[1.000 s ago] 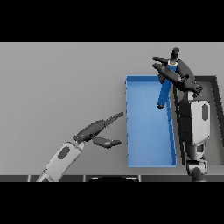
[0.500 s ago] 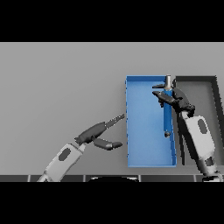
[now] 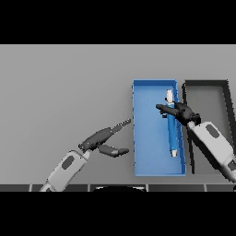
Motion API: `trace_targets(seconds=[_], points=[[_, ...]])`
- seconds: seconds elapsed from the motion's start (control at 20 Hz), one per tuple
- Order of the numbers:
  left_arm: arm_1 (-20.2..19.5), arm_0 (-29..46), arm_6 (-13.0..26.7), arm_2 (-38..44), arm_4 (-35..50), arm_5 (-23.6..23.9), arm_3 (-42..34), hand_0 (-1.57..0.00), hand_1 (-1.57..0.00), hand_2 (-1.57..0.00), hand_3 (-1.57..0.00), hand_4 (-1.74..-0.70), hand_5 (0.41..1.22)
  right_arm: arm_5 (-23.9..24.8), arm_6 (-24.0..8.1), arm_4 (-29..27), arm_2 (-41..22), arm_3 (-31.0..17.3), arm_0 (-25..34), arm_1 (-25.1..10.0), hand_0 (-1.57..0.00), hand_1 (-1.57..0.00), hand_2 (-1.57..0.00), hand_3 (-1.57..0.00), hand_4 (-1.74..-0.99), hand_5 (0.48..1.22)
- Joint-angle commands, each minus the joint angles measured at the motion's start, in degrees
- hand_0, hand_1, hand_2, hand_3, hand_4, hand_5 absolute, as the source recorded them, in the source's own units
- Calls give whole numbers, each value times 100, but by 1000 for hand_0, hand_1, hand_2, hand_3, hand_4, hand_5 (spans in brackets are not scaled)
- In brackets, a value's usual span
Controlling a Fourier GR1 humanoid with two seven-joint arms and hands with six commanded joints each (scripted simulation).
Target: Pick up the blue pipe and place it into the blue bin.
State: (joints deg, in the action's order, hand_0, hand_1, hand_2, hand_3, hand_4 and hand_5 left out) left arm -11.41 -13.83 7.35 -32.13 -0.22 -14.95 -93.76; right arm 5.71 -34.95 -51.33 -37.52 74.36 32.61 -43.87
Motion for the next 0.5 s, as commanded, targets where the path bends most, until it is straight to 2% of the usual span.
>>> trace_targets(seconds=[0.0,0.05,0.2,0.45], points=[[22,16,7,-33,-26,19,-17,1,1,1,1,-829,477,-35,21,180,-97,78,8,-89,-246,-231,-223,-135,-1204,1002],[-10,10,-49,4,-31,17,30,1,1,1,1,-830,475,-30,21,234,-139,208,36,-116,-196,-185,-178,-107,-1199,967],[-70,34,-70,6,-42,-14,35,1,1,1,1,-831,471,-79,30,374,-238,156,131,-125,-123,-94,-91,-55,-1189,880],[-11,88,-40,-51,-29,35,-125,1,1,1,1,-828,472,51,77,500,-295,172,114,-91,-40,-30,-29,-17,-1182,795]])
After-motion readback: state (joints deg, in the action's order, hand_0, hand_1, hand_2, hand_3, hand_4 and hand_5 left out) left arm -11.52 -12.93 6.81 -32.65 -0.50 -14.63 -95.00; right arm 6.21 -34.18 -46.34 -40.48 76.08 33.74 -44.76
